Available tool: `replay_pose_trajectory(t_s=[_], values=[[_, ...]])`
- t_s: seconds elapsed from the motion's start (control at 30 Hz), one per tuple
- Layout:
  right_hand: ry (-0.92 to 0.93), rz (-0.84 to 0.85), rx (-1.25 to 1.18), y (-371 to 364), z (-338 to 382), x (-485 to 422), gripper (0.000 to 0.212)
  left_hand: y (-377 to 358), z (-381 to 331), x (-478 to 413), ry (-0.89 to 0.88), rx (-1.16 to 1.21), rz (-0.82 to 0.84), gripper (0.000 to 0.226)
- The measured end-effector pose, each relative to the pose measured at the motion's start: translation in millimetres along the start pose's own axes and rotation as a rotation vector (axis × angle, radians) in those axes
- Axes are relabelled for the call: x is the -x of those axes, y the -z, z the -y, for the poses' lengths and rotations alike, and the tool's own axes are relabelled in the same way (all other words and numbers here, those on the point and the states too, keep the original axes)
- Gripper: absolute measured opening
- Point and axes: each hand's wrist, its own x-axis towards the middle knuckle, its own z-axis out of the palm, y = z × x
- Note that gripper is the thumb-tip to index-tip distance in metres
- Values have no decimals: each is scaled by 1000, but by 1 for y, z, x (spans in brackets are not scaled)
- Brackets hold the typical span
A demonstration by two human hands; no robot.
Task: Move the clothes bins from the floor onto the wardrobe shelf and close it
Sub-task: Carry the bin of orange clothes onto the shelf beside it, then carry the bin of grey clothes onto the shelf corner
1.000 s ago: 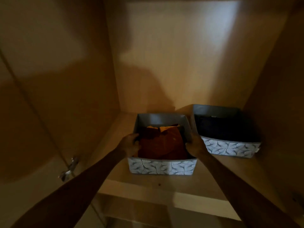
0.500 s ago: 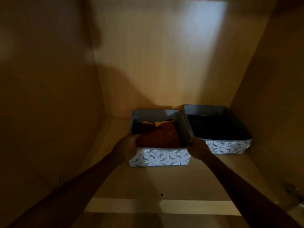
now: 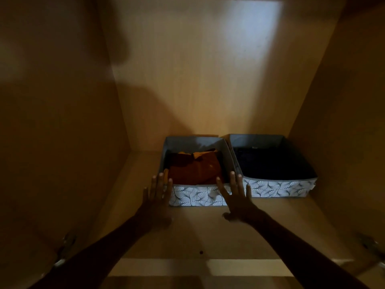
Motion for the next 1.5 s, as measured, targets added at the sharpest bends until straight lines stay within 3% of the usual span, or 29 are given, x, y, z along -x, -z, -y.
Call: replay_pose_trajectory(t_s=[0.23, 0.63, 0.77, 0.93, 1.03, 1.2, 1.3, 1.5], values=[[-20, -20, 18, 6, -7, -26, 129, 11, -4, -22, 33, -34, 41, 153], [1, -37, 50, 8, -17, -48, 126, 29, -10, -44, 40, 26, 151, 136], [4, -71, 13, 6, -16, -40, 119, 26, -2, -36, 14, 231, 62, 118], [101, -180, -94, -12, -4, -9, 99, 18, -11, 20, -34, 681, -354, 52], [137, -219, -256, -31, 15, 16, 94, 12, -27, 60, 122, 818, -438, 47], [107, -124, -803, -60, 54, 63, 88, -28, -35, 119, 355, 1072, -432, 51], [174, -98, -1062, -76, 71, 89, 81, -43, -50, 163, 485, 1115, -477, 40], [365, 191, -1160, -103, 91, 136, 70, -65, -98, 265, 775, 1157, -600, 31]])
